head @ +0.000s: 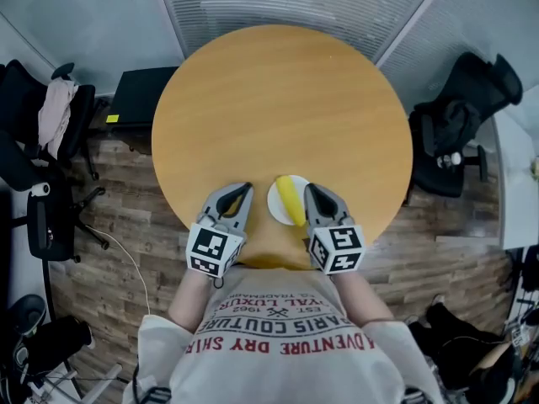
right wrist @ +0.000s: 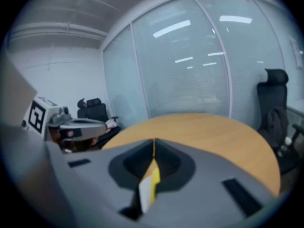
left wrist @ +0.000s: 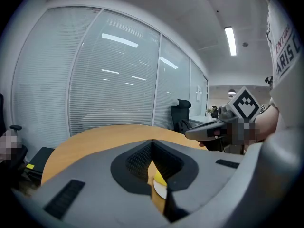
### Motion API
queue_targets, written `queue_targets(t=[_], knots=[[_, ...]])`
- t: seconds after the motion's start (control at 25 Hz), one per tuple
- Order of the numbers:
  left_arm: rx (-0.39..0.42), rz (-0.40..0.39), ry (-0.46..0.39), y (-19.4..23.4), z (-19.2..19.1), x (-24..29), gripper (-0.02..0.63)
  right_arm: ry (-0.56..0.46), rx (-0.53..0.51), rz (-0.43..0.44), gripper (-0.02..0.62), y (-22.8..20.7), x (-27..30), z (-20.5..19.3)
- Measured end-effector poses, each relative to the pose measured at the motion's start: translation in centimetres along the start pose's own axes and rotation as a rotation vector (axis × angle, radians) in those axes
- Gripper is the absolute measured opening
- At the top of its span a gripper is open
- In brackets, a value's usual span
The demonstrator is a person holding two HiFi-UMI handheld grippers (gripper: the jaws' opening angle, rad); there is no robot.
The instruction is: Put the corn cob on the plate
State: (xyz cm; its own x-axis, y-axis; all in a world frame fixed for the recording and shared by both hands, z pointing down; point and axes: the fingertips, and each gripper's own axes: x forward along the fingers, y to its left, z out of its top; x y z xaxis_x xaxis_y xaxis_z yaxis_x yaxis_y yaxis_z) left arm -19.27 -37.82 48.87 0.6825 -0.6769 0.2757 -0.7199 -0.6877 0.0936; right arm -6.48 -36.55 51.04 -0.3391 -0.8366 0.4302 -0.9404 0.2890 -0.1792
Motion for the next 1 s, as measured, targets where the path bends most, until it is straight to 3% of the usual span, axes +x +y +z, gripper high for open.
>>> queue_targets(t=[0.12, 0.4, 1.0], knots=[[0.014, 0.008, -0.034, 0.2, 1.5, -0.6, 0.034, -0.079, -0.069, -0.006, 0.031, 0.7, -1.0, 1.9], [0.047, -0.003, -0.116, -0.5, 5.1, -1.8, 0.034, -0.205, -0.058, -0.006, 0.031, 0.8, -3.3, 5.0], [0.049, 0.014, -0.153, -1.0, 6.8, -2.2, 0.034, -0.192, -0.084, -0.028, 0.029, 0.3, -3.9, 5.9]])
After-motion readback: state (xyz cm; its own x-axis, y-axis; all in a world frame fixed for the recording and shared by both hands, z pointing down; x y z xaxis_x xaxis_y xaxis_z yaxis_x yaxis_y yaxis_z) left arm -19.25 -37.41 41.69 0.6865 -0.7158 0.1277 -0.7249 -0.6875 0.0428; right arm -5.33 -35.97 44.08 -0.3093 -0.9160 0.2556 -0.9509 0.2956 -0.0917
